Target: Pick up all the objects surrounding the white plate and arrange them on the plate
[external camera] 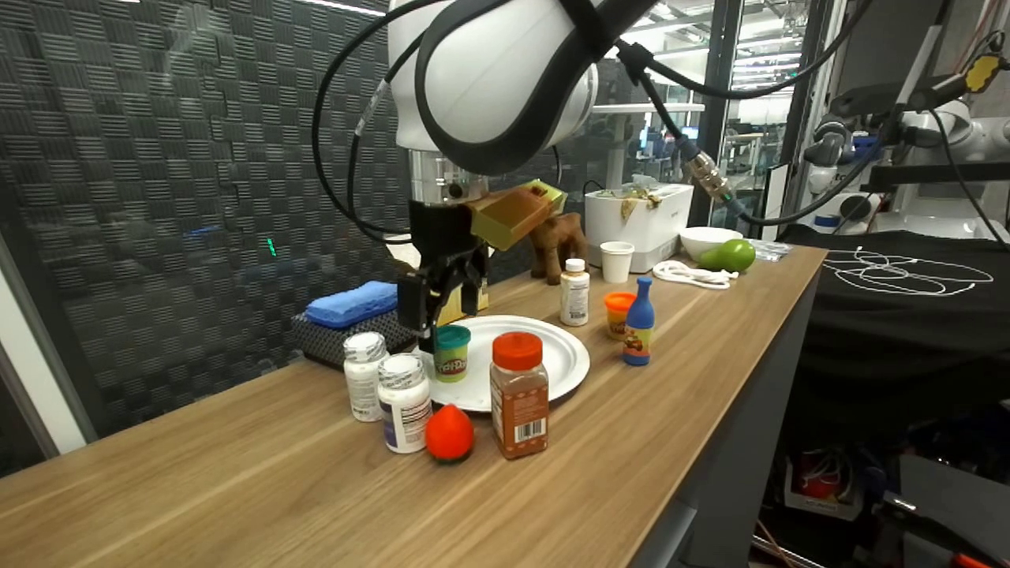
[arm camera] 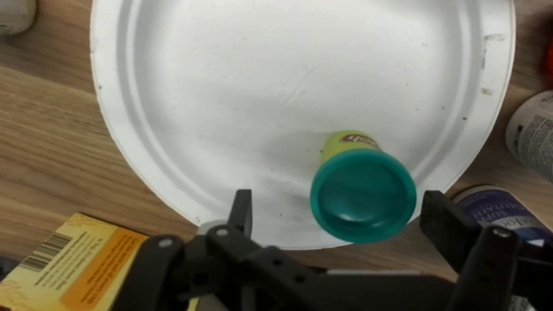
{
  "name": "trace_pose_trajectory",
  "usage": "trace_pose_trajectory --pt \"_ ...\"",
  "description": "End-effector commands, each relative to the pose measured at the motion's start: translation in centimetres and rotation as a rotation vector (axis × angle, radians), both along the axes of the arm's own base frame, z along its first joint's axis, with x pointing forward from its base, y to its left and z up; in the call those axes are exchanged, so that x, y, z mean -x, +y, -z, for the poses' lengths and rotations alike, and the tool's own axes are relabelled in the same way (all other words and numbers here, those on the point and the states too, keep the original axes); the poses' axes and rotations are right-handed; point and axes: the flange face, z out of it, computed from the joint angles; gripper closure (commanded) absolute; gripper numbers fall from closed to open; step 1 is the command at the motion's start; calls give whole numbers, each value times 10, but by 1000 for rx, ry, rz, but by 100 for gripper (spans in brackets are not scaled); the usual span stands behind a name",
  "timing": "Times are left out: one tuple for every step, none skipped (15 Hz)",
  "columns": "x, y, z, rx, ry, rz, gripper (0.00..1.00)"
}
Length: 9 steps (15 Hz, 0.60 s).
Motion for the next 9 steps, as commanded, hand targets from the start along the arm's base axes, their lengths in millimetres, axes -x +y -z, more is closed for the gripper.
trace_pose_trajectory --pt "-4 -16 -38 -8 -81 73 0" --pt "-7 -23 -50 -14 -91 101 0" --pt "-9 -30 -60 -23 -91 124 1" --pt "-12 -39 -68 -23 -92 148 0" --pt "-15 -49 -77 -24 -93 172 0" --pt "-17 -61 -83 -28 -84 197 0" --pt "-21 -79 -89 -28 -91 239 0" --pt "-23 -95 -93 -25 -90 279 0" --pt "-23 -115 -95 -21 -83 325 0"
